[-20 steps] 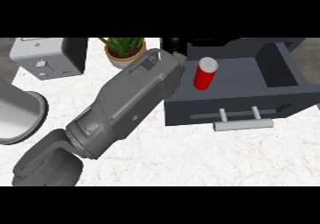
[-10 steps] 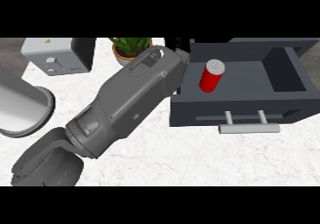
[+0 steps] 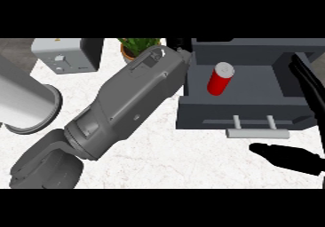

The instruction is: Pick up the can, place it into the drawer and close the drawer

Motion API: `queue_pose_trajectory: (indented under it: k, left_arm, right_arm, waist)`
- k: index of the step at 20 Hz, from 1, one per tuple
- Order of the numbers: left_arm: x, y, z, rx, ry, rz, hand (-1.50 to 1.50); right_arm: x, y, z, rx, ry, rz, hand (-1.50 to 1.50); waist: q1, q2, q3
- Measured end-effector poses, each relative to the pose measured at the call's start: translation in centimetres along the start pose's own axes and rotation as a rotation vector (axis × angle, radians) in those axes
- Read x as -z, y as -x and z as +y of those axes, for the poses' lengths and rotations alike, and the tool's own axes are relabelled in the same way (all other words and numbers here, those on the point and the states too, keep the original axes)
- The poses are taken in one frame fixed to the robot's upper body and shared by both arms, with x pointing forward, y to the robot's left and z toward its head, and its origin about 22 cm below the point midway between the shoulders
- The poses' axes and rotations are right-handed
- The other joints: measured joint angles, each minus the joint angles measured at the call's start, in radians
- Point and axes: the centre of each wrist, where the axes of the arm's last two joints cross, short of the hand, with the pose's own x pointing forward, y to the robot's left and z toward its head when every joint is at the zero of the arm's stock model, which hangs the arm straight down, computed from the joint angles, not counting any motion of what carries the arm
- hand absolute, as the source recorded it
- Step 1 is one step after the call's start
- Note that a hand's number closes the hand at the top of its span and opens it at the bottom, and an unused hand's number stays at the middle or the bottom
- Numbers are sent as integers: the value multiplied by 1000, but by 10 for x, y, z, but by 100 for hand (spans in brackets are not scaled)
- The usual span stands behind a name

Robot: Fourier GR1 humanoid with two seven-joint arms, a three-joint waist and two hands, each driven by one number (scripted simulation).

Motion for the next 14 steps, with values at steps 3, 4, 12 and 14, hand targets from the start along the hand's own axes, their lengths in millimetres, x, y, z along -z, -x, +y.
queue_pose_trajectory:
  k: [3, 4, 12, 14]
  left_arm:
    - [-1, 0, 2, 2, -6, 3, -150]
    - [3, -3, 7, 0, -12, 1, -150]
    - [10, -15, 29, 22, -24, -10, -150]
    - [12, -19, 38, 25, -31, -9, -150]
  right_arm:
    - [23, 3, 24, -61, -31, -9, -150]
    - [26, 4, 28, -82, -44, -20, -150]
    - [71, 28, 74, -293, -165, -33, -150]
    - [78, 36, 87, -338, -185, -18, -150]
  waist:
    - [11, -2, 0]
    - [8, -3, 0]
    - [26, -5, 0]
    - [30, -6, 0]
